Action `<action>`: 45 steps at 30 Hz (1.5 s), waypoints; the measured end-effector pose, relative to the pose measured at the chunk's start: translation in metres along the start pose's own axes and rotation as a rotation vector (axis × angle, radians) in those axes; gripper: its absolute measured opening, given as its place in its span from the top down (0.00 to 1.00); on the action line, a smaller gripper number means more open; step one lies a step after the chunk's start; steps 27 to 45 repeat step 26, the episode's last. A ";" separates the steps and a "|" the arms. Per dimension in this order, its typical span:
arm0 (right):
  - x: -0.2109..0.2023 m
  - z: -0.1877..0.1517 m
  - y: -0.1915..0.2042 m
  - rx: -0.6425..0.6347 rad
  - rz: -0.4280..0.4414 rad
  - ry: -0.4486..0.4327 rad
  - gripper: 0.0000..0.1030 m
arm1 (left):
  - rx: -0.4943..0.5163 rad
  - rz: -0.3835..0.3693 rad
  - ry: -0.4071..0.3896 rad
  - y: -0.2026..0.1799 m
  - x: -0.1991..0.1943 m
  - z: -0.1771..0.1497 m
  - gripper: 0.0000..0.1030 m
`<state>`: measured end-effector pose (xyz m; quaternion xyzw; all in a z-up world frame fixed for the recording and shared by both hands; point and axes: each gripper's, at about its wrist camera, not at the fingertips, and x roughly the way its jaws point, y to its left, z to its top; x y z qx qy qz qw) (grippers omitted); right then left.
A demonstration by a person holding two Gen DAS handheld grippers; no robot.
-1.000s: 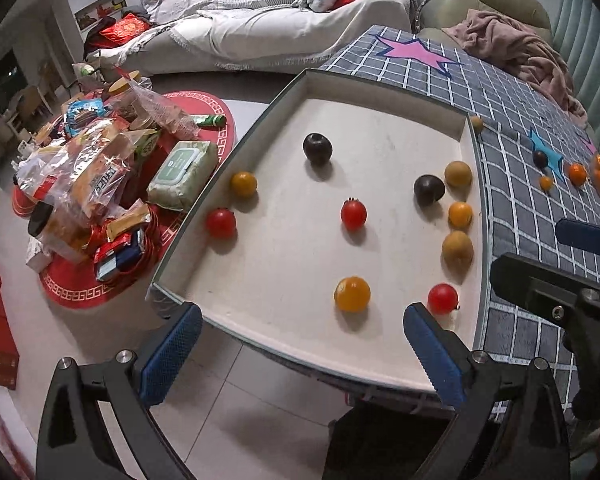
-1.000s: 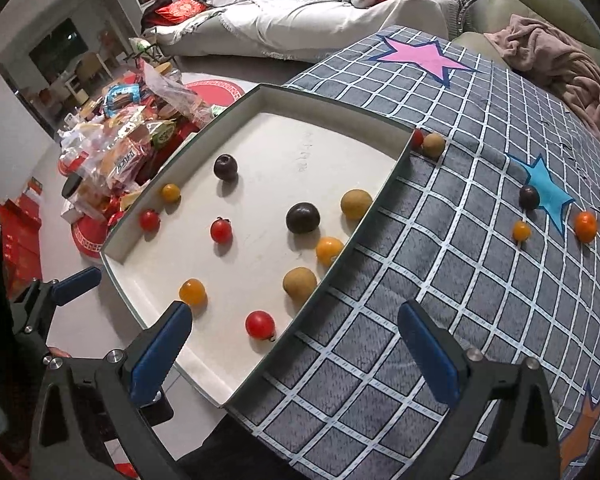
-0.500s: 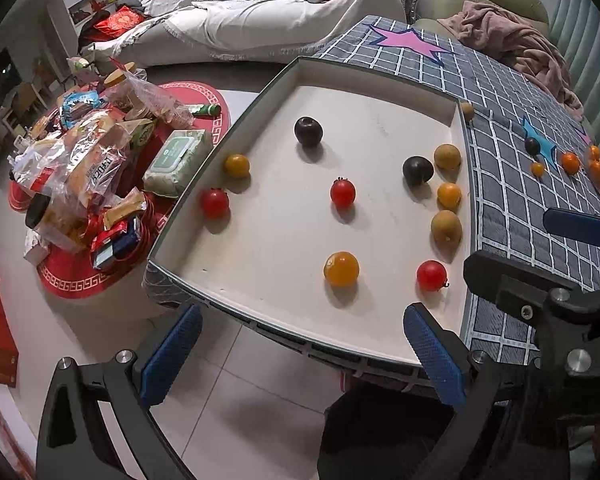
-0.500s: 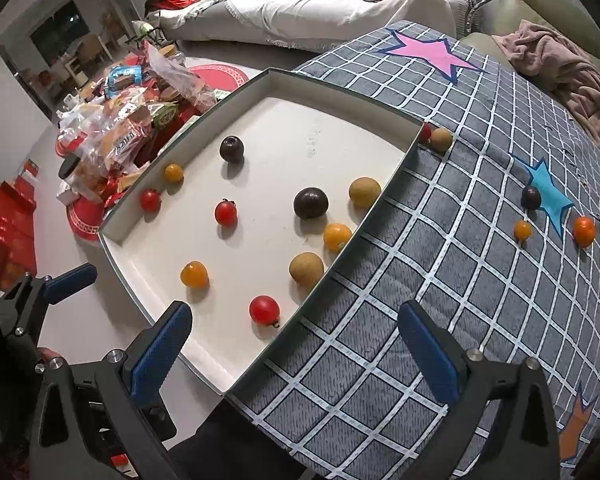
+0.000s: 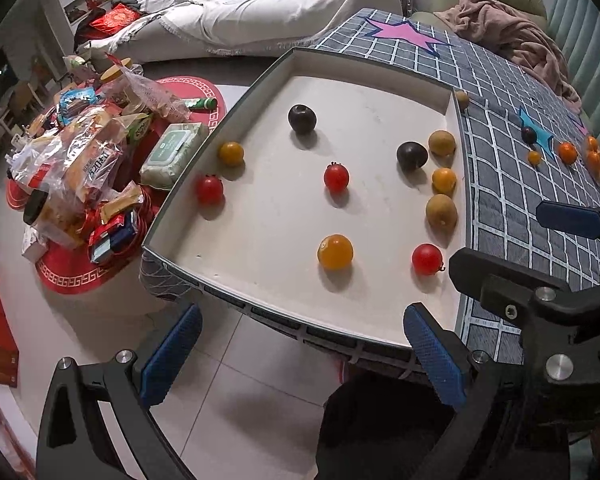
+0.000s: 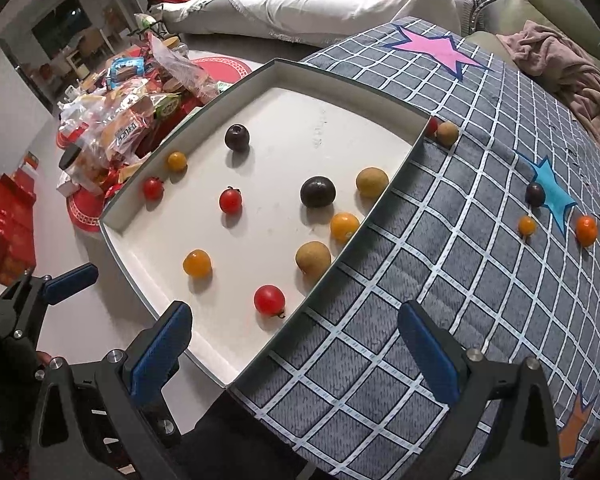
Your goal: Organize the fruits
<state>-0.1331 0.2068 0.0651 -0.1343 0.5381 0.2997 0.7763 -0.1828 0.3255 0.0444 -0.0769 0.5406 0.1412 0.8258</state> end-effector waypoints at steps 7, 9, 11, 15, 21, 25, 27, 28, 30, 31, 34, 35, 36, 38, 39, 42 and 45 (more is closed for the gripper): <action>0.001 -0.002 0.001 -0.001 0.004 0.001 0.00 | 0.008 0.003 0.003 -0.002 -0.001 -0.002 0.02; 0.000 -0.003 0.002 -0.001 0.005 0.001 0.00 | 0.009 0.005 0.003 -0.003 -0.002 -0.003 0.02; 0.000 -0.004 0.003 -0.002 0.008 0.002 0.00 | 0.010 0.007 0.004 -0.003 -0.003 -0.003 0.02; -0.001 -0.004 0.003 -0.003 0.010 0.002 0.00 | 0.012 0.010 0.003 -0.005 -0.004 -0.004 0.02; -0.001 -0.005 0.003 -0.004 0.010 0.001 0.00 | 0.015 0.009 0.004 -0.008 -0.006 -0.007 0.02; -0.004 -0.008 0.006 -0.007 0.012 -0.003 0.00 | 0.023 0.007 0.003 -0.010 -0.007 -0.009 0.02; -0.005 -0.009 0.006 -0.008 0.013 -0.004 0.00 | 0.025 0.009 0.003 -0.011 -0.008 -0.009 0.02; -0.005 -0.009 0.006 -0.008 0.013 -0.004 0.00 | 0.025 0.009 0.003 -0.011 -0.008 -0.009 0.02; -0.005 -0.009 0.006 -0.008 0.013 -0.004 0.00 | 0.025 0.009 0.003 -0.011 -0.008 -0.009 0.02; -0.005 -0.009 0.006 -0.008 0.013 -0.004 0.00 | 0.025 0.009 0.003 -0.011 -0.008 -0.009 0.02; -0.005 -0.009 0.006 -0.008 0.013 -0.004 0.00 | 0.025 0.009 0.003 -0.011 -0.008 -0.009 0.02; -0.005 -0.009 0.006 -0.008 0.013 -0.004 0.00 | 0.025 0.009 0.003 -0.011 -0.008 -0.009 0.02; -0.005 -0.009 0.006 -0.008 0.013 -0.004 0.00 | 0.025 0.009 0.003 -0.011 -0.008 -0.009 0.02; -0.005 -0.009 0.006 -0.008 0.013 -0.004 0.00 | 0.025 0.009 0.003 -0.011 -0.008 -0.009 0.02; -0.005 -0.009 0.006 -0.008 0.013 -0.004 0.00 | 0.025 0.009 0.003 -0.011 -0.008 -0.009 0.02; -0.005 -0.009 0.006 -0.008 0.013 -0.004 0.00 | 0.025 0.009 0.003 -0.011 -0.008 -0.009 0.02; -0.005 -0.009 0.006 -0.008 0.013 -0.004 0.00 | 0.025 0.009 0.003 -0.011 -0.008 -0.009 0.02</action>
